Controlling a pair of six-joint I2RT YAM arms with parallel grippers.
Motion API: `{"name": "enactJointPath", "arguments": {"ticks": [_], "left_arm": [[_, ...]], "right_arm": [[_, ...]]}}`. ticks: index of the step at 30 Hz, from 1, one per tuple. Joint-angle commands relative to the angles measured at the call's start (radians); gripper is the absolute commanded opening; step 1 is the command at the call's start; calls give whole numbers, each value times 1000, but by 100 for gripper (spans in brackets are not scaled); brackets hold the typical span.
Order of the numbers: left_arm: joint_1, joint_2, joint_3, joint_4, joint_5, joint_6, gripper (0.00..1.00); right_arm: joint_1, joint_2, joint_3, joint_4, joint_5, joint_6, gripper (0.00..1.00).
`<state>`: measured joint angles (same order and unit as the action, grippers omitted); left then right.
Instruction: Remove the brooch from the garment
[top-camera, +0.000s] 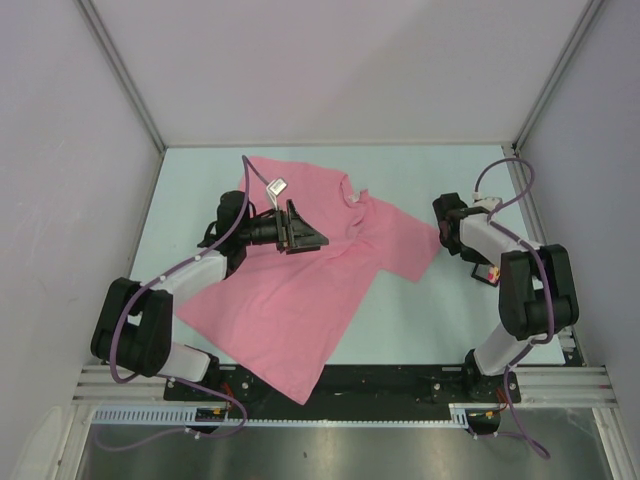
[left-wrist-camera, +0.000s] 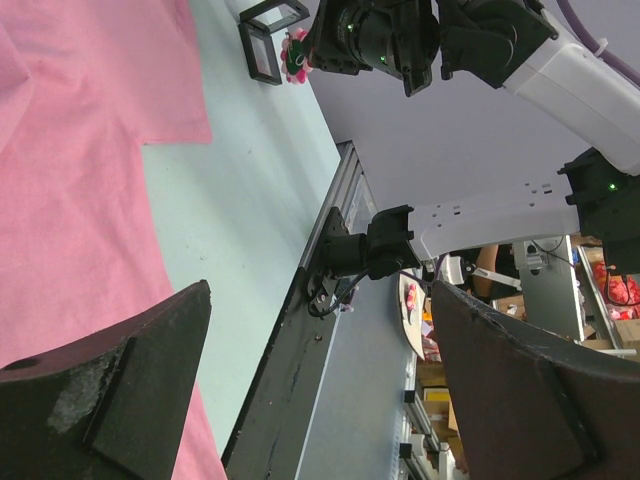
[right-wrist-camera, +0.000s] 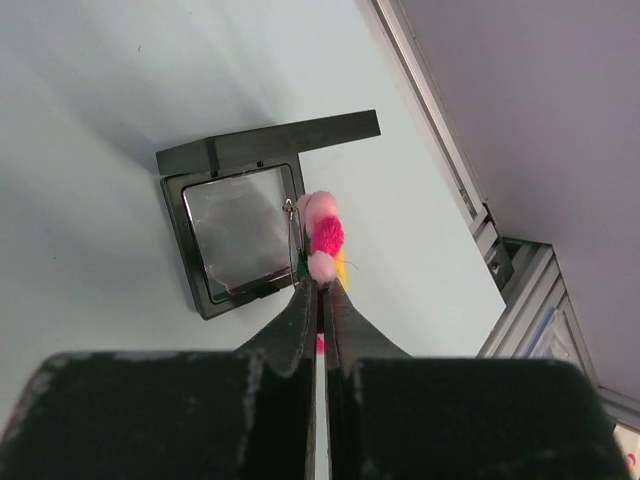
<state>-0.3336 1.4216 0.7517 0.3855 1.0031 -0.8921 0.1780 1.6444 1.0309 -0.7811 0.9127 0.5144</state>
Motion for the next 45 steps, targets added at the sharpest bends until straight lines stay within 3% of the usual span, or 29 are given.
{"name": "enactJointPath", "arguments": {"ticks": [1,24,28,36,45], "left_arm": [[5,-6,-3,46,28,-15,95],[7,-7,-6,61,38,-25,95],[8,-3,-8,69,40,-30,94],[8,-3,-11,79,43,-38,94],[11,-1,-11,84,45,-39,94]], "right_arm": [[-12,14,35,35,37,-11,0],[-17,61,35,77,14,-25,4],[-18,72,35,82,3,-30,10],[-18,89,35,94,-8,-31,13],[-17,80,35,103,-35,-46,35]]}}
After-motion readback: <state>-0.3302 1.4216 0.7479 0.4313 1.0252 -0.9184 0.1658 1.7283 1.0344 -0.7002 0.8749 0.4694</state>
